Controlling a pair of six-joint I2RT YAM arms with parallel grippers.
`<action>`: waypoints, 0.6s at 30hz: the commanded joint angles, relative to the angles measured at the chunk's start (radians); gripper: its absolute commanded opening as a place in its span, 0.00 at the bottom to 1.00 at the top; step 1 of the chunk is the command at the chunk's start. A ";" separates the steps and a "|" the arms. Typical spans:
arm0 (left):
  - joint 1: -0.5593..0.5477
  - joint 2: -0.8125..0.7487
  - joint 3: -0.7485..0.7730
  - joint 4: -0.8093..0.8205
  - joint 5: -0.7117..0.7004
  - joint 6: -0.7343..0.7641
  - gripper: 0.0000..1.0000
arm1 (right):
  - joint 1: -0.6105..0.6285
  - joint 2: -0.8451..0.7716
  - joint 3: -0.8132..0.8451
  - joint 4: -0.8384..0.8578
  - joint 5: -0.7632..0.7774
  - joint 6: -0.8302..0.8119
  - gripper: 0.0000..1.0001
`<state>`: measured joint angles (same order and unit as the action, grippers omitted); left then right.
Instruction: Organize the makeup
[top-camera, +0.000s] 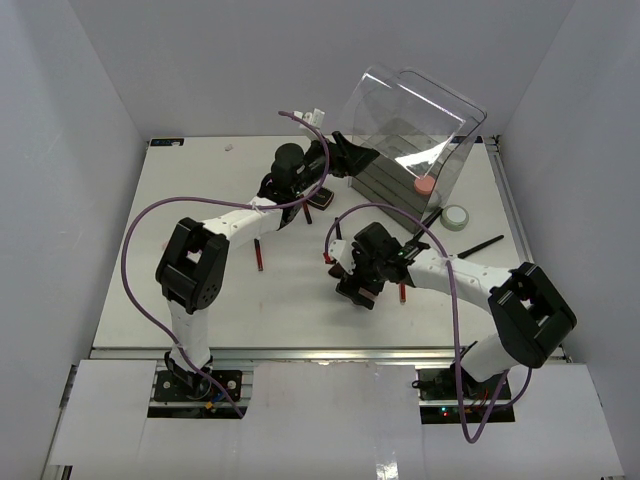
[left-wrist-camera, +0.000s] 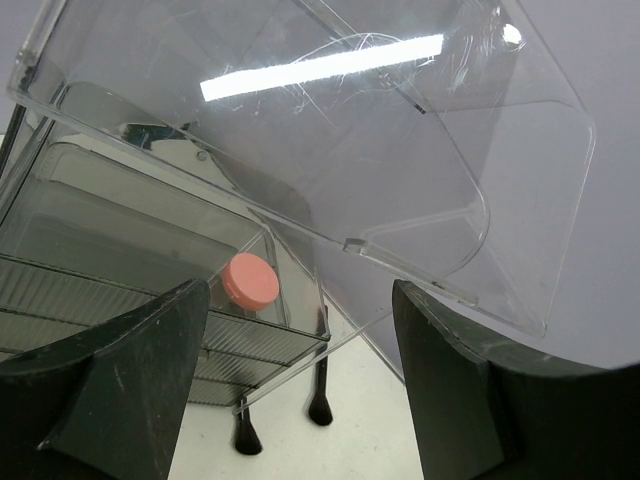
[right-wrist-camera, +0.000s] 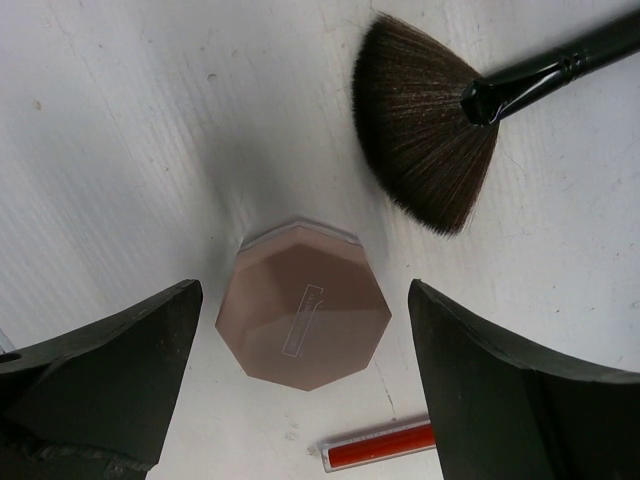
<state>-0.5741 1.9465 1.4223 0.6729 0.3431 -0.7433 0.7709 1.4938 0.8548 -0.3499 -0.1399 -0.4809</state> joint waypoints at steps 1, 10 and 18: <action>0.010 -0.093 0.036 0.031 0.005 -0.014 0.84 | 0.019 0.015 -0.031 0.019 0.077 0.024 0.90; 0.013 -0.091 0.038 0.031 0.005 -0.019 0.84 | 0.038 0.046 -0.034 -0.010 0.159 -0.010 0.95; 0.014 -0.092 0.043 0.028 0.005 -0.022 0.84 | 0.038 0.045 0.018 -0.077 0.077 -0.067 0.42</action>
<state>-0.5667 1.9465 1.4223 0.6731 0.3508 -0.7582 0.8066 1.5341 0.8323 -0.3564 -0.0301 -0.4975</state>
